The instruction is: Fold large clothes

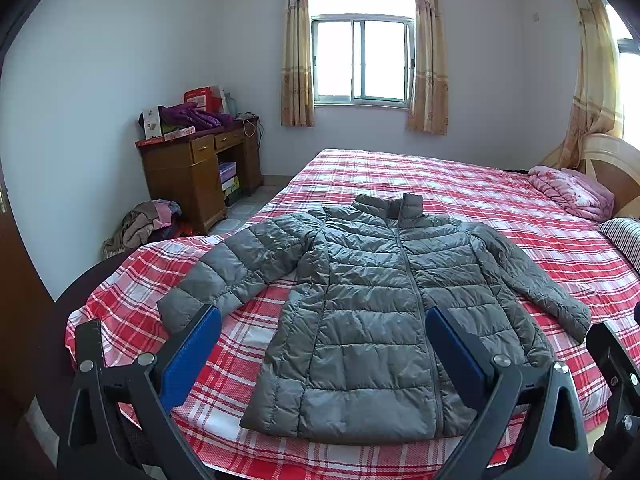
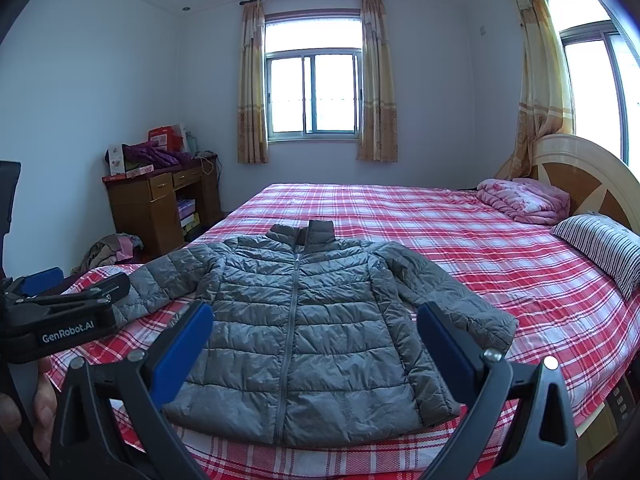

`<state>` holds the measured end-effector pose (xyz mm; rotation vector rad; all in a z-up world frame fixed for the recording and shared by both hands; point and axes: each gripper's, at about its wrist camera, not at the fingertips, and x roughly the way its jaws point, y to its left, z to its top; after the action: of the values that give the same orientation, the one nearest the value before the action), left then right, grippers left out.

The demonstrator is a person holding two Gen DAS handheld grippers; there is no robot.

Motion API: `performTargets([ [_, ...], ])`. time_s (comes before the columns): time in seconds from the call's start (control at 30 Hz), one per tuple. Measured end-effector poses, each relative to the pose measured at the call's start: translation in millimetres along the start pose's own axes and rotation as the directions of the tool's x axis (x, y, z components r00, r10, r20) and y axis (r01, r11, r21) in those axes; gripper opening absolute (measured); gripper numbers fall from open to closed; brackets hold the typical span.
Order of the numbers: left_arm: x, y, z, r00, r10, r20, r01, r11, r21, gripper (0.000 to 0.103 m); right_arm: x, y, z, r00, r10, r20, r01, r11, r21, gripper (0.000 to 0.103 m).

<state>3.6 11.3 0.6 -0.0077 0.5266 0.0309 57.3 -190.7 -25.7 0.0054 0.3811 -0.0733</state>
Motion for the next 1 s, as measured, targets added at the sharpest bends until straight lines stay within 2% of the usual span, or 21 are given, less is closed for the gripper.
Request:
performTargets([
  [1.0, 6, 0, 0, 1.000, -0.005, -0.007, 0.005, 1.000, 0.005, 0.102, 2, 3, -3, 1.000, 0.004, -0.001, -0.004, 1.000, 0.003, 0.103],
])
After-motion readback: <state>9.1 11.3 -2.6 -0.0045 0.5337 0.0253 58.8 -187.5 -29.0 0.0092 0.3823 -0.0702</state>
